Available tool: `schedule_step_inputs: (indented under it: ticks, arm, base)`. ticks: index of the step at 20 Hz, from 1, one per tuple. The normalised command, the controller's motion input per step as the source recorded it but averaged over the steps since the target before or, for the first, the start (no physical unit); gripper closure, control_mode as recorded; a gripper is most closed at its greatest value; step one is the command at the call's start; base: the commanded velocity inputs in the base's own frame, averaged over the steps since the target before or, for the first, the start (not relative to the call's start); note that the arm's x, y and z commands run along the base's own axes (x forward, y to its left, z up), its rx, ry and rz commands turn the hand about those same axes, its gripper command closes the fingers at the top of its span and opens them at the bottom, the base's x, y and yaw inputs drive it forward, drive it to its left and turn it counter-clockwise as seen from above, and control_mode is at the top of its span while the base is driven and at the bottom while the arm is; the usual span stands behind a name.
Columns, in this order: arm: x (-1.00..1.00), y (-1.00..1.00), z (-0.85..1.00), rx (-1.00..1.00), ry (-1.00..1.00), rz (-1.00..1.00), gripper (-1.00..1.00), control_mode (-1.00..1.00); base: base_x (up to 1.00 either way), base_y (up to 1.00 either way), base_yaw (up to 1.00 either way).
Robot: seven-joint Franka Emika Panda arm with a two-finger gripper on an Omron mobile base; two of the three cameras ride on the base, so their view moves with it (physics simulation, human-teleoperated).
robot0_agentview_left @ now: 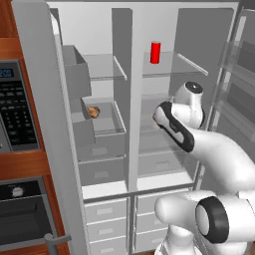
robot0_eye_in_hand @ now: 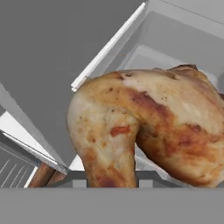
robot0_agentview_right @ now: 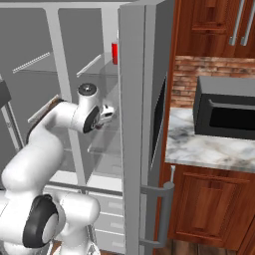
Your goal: There's a chicken drumstick in the fridge that needs to be moved to the freezer for freezing. Pick up the chicken drumstick from the fridge, place it on any shelf in the freezer, and close the fridge and freezer doors when done.
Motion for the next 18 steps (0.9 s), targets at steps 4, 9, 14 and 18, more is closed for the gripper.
schedule_step_inputs:
  ticks: [4, 9, 14, 18]
  arm:
    - [-1.0, 0.04, 0.86, -0.01, -0.03, -0.04, 1.0, -1.0]
    - [-0.93, 0.24, 0.94, 0.0, -0.1, 0.0, 1.0, -1.0]
    - [-0.98, 0.2, 0.99, 0.0, -0.03, 0.0, 1.0, -1.0]
    - [-0.92, 0.33, 0.97, 0.0, 0.0, 0.0, 1.0, -1.0]
  base:
    - [0.0, 0.0, 0.0]
    - [0.0, 0.0, 0.0]
    - [0.0, 0.0, 0.0]
    - [0.0, 0.0, 0.0]
